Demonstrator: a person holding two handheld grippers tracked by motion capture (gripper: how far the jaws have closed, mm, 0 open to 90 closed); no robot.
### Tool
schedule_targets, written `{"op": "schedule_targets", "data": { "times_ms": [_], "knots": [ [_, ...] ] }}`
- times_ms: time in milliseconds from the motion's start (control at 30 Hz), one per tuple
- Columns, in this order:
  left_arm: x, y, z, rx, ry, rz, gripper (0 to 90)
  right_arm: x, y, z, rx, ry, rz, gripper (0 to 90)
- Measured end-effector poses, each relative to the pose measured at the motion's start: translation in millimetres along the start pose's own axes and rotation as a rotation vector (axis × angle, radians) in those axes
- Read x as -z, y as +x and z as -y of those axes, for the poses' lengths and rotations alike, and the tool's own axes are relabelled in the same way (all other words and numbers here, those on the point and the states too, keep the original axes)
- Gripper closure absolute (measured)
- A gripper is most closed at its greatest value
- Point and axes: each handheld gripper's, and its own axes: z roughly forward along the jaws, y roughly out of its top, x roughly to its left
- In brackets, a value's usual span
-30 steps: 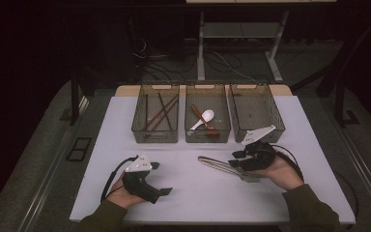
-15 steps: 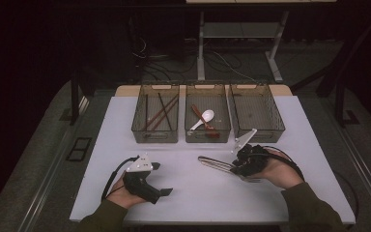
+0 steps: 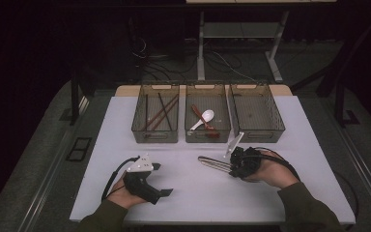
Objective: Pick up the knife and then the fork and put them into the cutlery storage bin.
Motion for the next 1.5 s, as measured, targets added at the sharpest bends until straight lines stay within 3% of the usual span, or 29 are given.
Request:
{"op": "schedule_targets", "data": {
  "times_ms": [267,533,833,1067,1167,1233,1500],
  "knots": [
    [-0.1,-0.1,0.0,0.0,0.0,-0.001,0.0,-4.8,-0.1,-7.1,0.039,0.056,0.013,77.4],
    [-0.2,-0.1,0.0,0.0,0.0,-0.001,0.0,-5.9,-1.9,-11.9,0.039,0.09,0.006,83.6],
    [0.5,-0.6,-0.3,-0.003,-0.001,-0.004,0.0,-7.0,1.0,-15.1,0.032,0.114,0.038,84.6],
    [0.7,0.1,-0.2,-0.002,-0.002,-0.002,0.0,-4.7,1.2,-9.7,0.01,0.069,0.023,84.5],
    [0.8,-0.1,-0.2,-0.003,-0.003,-0.001,0.0,-2.1,1.6,-8.0,-0.011,0.029,-0.019,84.5],
    [0.9,-0.1,-0.3,-0.003,-0.004,-0.002,0.0,0.1,0.4,-7.1,0.012,0.008,-0.011,84.5],
    [1.1,-0.1,-0.3,-0.003,-0.003,-0.004,0.0,9.1,-1.4,-1.9,-0.005,-0.045,-0.014,84.4]
  ]
}}
